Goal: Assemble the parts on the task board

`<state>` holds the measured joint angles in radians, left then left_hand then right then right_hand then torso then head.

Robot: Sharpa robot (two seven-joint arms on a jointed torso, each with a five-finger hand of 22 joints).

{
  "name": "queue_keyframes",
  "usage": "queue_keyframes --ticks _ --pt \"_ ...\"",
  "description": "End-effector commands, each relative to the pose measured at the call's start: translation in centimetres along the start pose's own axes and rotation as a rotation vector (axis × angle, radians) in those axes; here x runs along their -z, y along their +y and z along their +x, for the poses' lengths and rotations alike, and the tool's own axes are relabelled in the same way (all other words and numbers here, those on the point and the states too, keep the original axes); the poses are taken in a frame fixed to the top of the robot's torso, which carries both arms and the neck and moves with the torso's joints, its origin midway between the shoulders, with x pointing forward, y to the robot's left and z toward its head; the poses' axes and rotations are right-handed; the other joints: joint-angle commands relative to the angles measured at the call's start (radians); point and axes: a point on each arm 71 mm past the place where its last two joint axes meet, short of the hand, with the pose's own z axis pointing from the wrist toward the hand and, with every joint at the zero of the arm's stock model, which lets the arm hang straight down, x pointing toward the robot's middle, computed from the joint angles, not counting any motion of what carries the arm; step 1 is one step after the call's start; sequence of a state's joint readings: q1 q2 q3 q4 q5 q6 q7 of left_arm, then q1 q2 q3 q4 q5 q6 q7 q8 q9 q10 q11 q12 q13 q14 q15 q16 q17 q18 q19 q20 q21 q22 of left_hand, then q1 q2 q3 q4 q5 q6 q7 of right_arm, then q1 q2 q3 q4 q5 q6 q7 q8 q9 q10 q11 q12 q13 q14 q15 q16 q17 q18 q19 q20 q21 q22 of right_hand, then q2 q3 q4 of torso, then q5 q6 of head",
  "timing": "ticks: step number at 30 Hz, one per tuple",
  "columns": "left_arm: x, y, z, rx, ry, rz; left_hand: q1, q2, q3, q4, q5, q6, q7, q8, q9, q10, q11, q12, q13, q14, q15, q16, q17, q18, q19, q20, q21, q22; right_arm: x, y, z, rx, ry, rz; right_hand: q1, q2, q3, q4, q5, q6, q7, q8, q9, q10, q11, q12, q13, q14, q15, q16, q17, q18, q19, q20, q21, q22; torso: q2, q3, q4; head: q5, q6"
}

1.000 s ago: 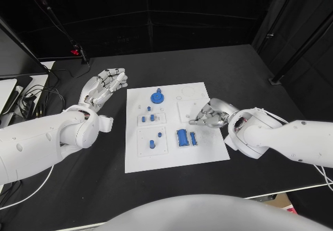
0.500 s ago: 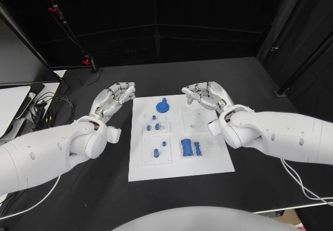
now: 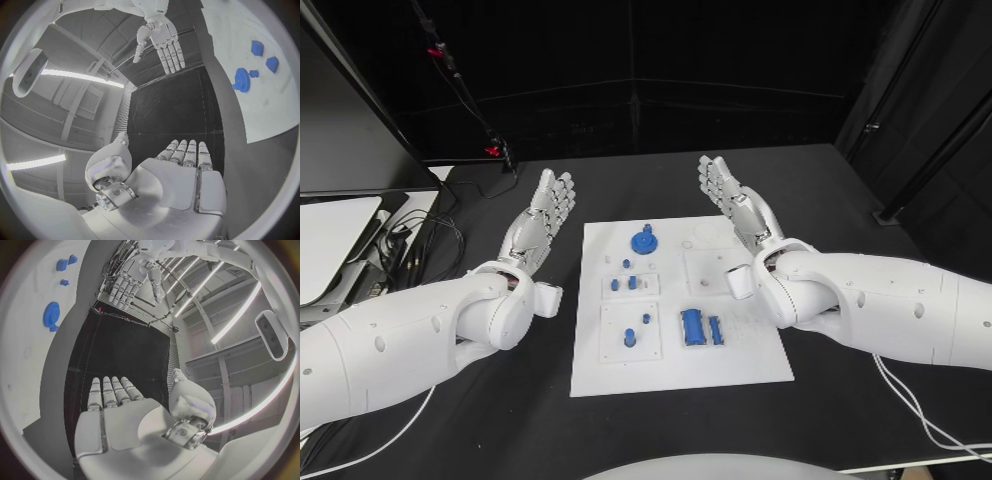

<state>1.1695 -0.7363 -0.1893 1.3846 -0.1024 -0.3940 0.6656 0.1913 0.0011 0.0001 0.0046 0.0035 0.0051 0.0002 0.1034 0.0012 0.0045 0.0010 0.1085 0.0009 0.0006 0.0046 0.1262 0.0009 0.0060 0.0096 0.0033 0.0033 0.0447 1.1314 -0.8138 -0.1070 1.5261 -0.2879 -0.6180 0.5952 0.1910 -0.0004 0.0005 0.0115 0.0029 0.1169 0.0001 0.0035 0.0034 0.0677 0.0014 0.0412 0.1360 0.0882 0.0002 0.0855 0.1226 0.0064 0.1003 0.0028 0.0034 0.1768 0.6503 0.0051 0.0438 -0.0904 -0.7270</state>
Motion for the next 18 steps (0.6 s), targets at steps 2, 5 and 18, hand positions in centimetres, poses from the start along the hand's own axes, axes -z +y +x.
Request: queue_keyframes --ticks 2,5,18 --pt "0.4 -0.2 0.4 0.001 -0.115 -0.054 -0.093 -0.001 0.000 -0.005 -0.004 -0.005 0.000 -0.103 -0.001 -0.005 -0.001 -0.109 -0.001 -0.001 -0.005 -0.126 -0.001 -0.006 -0.010 -0.003 -0.003 -0.045 0.1 -0.4 0.4 -0.085 -0.109 0.106 -0.092 0.000 -0.001 -0.011 -0.003 -0.117 0.000 -0.004 -0.003 -0.068 -0.001 -0.041 -0.066 -0.088 0.000 -0.085 -0.123 -0.006 -0.100 -0.003 -0.003 -0.085 -0.048 -0.0024 -0.0200 0.036 0.052" --pt "0.9 -0.5 0.8 0.021 -0.185 -0.089 -0.191 -0.001 0.000 -0.005 -0.004 -0.005 0.000 -0.103 -0.001 -0.005 -0.001 -0.109 -0.001 -0.001 -0.005 -0.126 -0.001 -0.006 -0.010 -0.003 -0.003 -0.045 0.2 -0.6 0.8 -0.141 -0.160 0.165 -0.191 0.000 -0.001 -0.011 -0.003 -0.117 0.000 -0.004 -0.003 -0.068 -0.001 -0.041 -0.136 -0.088 0.000 -0.085 -0.123 -0.006 -0.100 -0.003 -0.003 -0.177 -0.073 -0.0036 -0.0303 0.060 0.085" --pt "1.9 -1.3 1.4 0.061 -0.318 -0.167 -0.191 -0.001 0.000 -0.005 -0.004 -0.005 0.000 -0.103 -0.001 -0.005 -0.001 -0.109 -0.001 -0.001 -0.005 -0.126 -0.001 -0.006 -0.010 -0.003 -0.003 -0.045 0.5 -0.9 1.3 -0.216 -0.226 0.249 -0.191 0.000 -0.001 -0.011 -0.003 -0.117 0.000 -0.004 -0.003 -0.068 -0.001 -0.041 -0.136 -0.088 0.000 -0.085 -0.123 -0.006 -0.100 -0.003 -0.003 -0.177 -0.106 -0.0051 -0.0438 0.090 0.127"
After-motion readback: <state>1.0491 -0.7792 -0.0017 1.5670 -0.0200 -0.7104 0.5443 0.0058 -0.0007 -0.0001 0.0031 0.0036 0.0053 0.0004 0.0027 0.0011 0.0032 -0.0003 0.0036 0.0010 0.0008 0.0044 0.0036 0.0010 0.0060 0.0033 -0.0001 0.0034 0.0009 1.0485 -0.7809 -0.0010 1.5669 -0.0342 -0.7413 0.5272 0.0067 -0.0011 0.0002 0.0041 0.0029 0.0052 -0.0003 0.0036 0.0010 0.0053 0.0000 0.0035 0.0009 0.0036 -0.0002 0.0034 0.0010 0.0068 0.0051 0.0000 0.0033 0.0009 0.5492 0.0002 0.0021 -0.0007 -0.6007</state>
